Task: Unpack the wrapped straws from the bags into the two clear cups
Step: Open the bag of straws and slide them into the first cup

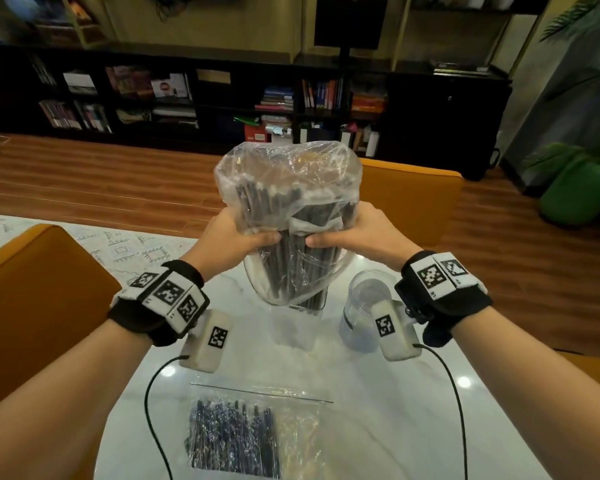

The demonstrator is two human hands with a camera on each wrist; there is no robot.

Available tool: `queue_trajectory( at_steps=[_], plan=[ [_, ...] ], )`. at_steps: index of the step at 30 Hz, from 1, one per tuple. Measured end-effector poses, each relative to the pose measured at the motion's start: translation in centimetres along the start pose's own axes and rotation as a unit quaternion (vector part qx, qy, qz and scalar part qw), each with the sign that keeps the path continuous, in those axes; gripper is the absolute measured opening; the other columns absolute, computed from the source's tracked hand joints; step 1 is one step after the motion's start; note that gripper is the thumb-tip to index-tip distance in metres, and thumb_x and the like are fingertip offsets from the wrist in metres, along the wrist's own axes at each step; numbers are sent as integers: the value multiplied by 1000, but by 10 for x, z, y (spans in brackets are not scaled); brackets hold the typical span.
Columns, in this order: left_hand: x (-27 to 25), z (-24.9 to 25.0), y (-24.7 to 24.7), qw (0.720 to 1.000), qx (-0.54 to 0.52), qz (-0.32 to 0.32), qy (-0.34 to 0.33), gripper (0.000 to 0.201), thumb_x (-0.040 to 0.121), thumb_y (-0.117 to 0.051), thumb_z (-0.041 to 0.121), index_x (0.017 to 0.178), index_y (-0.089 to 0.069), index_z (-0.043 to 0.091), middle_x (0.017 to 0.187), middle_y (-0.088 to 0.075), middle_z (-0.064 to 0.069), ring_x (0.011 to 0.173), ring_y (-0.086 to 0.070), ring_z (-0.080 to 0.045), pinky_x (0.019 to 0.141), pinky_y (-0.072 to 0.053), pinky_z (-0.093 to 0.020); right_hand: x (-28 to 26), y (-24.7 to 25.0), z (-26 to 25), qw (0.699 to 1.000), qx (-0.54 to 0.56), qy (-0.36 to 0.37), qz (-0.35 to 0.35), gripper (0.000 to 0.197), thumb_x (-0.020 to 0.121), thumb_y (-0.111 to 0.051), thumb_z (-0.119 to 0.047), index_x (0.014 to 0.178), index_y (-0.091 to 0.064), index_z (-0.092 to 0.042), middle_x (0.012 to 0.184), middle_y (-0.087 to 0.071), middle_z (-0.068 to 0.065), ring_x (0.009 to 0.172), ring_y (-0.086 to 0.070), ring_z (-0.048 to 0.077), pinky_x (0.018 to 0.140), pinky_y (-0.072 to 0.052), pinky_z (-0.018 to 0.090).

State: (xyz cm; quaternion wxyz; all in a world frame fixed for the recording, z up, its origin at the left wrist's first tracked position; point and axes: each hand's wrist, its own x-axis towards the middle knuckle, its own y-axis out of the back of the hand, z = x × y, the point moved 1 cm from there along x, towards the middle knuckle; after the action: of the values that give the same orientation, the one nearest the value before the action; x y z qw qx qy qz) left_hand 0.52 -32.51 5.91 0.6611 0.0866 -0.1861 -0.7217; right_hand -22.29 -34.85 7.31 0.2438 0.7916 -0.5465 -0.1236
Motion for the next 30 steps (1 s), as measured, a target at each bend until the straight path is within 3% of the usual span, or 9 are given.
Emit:
queue_trajectory(
  at_steps=[5,10,13,15,18,20,23,26,30],
  plan=[
    [-2,11,-5,995,-86,-42,38,23,83,-72,2,102,-67,14,90,-74,3,77,-70,-4,59,-55,-16,2,-5,-11,1000,5,23,1,70,68,-81,-54,130,-55,-35,119,-69,-19,111,-63,-1,100,-50,28],
    [-3,15,-4,996,-70,-23,56,15,88,-70,16,103,-68,15,93,-72,3,78,-67,-3,51,-50,-12,-8,6,-25,995,-58,58,61,28,68,-84,-47,89,-66,-43,97,-69,-16,100,-64,6,90,-52,29],
    [-5,17,1,999,-43,15,4,17,81,-75,3,92,-66,12,86,-71,3,72,-67,-3,58,-49,-12,-6,9,-30,993,-70,63,67,32,65,-88,-39,84,-63,-41,95,-65,-17,98,-62,6,87,-50,23],
    [-7,19,4,999,-32,35,-23,23,76,-80,3,93,-68,11,88,-72,3,78,-69,-4,67,-52,-16,-5,8,-30,995,-43,68,63,46,64,-90,-31,103,-66,-32,102,-69,-17,95,-63,-9,82,-48,12],
    [-12,24,5,996,13,72,-49,32,72,-85,24,100,-68,22,91,-71,16,86,-66,5,75,-51,-13,-4,4,-26,988,-40,112,99,67,65,-90,-21,124,-58,-22,98,-62,-28,86,-54,-28,73,-40,-5],
    [-14,28,4,996,34,66,-50,35,76,-80,34,108,-66,30,97,-68,23,94,-63,10,81,-50,-12,-6,4,-25,981,-68,133,127,66,69,-88,-25,127,-56,-22,96,-56,-33,84,-54,-22,75,-37,-7],
    [-14,31,1,999,-15,34,-39,37,83,-75,22,118,-64,22,106,-70,17,96,-66,9,86,-54,-16,-11,7,-29,970,-98,151,162,51,76,-82,-35,122,-62,-23,91,-57,-34,80,-58,-15,76,-42,-4],
    [-9,31,-4,999,-34,16,-38,31,81,-75,8,109,-65,17,98,-71,11,84,-69,7,68,-53,-12,-12,9,-30,965,-101,147,194,41,79,-77,-40,113,-67,-20,84,-59,-32,77,-59,-21,71,-45,-1],
    [-5,29,-7,1000,-17,-5,8,23,80,-76,36,94,-65,21,81,-72,15,77,-68,-1,59,-52,-14,-13,7,-24,960,-101,126,227,41,81,-73,-46,106,-66,-15,89,-73,-12,78,-68,-1,71,-56,19]
  ],
)
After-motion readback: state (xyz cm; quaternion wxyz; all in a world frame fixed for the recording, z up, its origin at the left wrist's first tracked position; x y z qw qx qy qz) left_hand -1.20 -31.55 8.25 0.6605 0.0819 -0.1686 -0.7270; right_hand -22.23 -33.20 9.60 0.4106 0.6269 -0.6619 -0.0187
